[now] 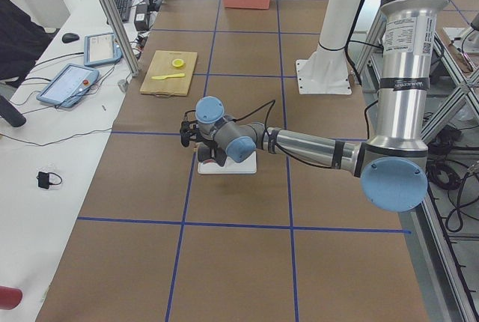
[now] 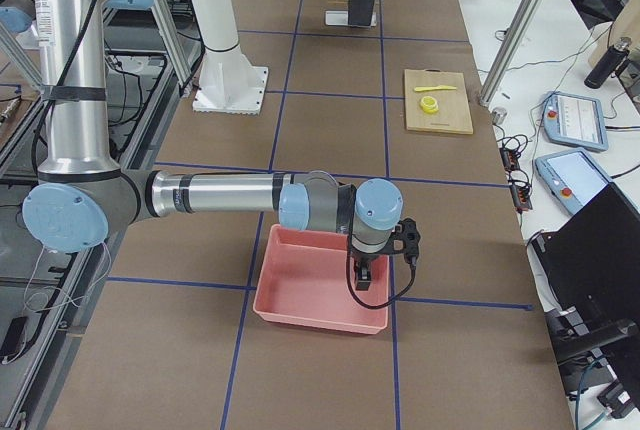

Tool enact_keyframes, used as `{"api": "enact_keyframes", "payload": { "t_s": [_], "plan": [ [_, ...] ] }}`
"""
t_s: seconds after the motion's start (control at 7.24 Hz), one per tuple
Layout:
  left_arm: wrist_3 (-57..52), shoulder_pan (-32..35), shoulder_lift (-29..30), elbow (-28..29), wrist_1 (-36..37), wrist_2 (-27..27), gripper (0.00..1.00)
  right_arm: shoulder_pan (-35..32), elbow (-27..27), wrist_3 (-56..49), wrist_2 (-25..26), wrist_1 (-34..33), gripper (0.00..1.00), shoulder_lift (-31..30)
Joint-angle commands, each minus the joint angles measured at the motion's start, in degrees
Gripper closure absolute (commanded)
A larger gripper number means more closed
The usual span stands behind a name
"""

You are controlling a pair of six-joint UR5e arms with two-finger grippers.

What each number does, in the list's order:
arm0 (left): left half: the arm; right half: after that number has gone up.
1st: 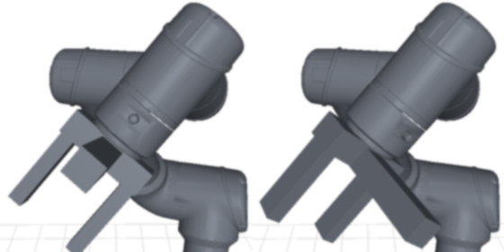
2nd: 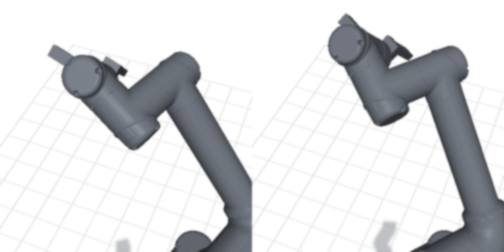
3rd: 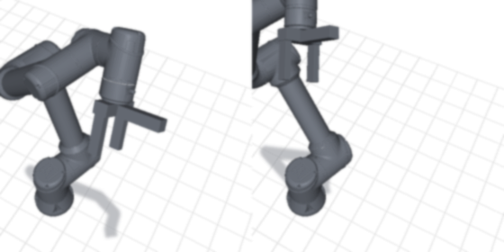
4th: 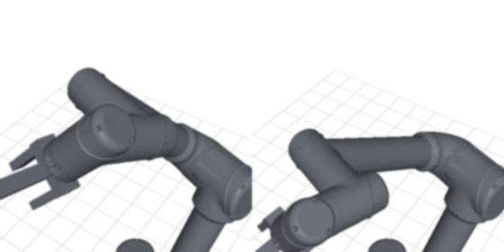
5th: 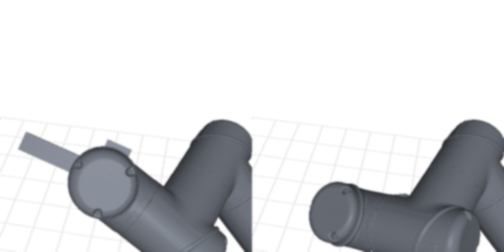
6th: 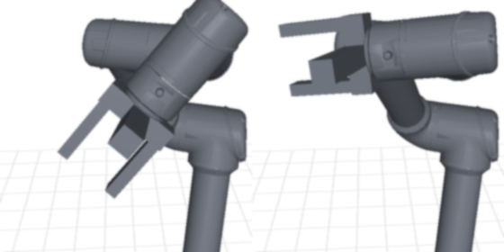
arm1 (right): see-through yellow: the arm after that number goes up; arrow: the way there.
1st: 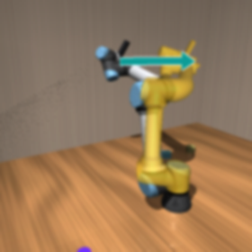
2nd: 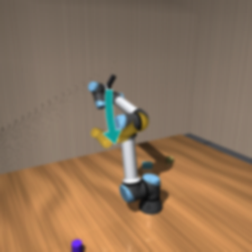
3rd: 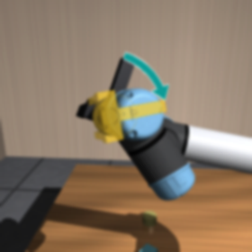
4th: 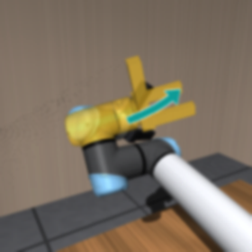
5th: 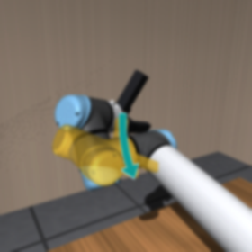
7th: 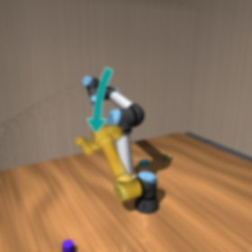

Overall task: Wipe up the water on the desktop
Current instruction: 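Reach the left gripper down and grasp the gray cloth on the white rack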

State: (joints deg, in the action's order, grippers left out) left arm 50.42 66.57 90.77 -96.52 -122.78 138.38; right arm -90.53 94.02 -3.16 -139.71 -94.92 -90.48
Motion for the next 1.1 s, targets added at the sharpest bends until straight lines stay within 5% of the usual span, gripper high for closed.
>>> {"api": "enact_keyframes", "payload": {
  "t_s": [0.0,0.41,0.55,0.97],
  "plan": [
    [0.1,0.6,-0.2,-1.8,0.3,0.7,1.00,0.0,-0.1,0.1,-0.6,0.0,0.00,0.0],
    [0.5,6.1,0.7,-2.0,2.8,6.4,1.00,0.1,0.3,-0.1,-1.5,0.3,0.00,2.1],
    [0.6,8.2,4.0,-2.0,9.0,8.5,1.00,0.1,0.6,0.0,-1.9,2.0,0.00,2.1],
    [25.3,7.9,16.5,-2.3,17.7,9.0,1.00,3.8,0.0,0.1,-5.7,17.3,0.00,2.6]
  ]
}}
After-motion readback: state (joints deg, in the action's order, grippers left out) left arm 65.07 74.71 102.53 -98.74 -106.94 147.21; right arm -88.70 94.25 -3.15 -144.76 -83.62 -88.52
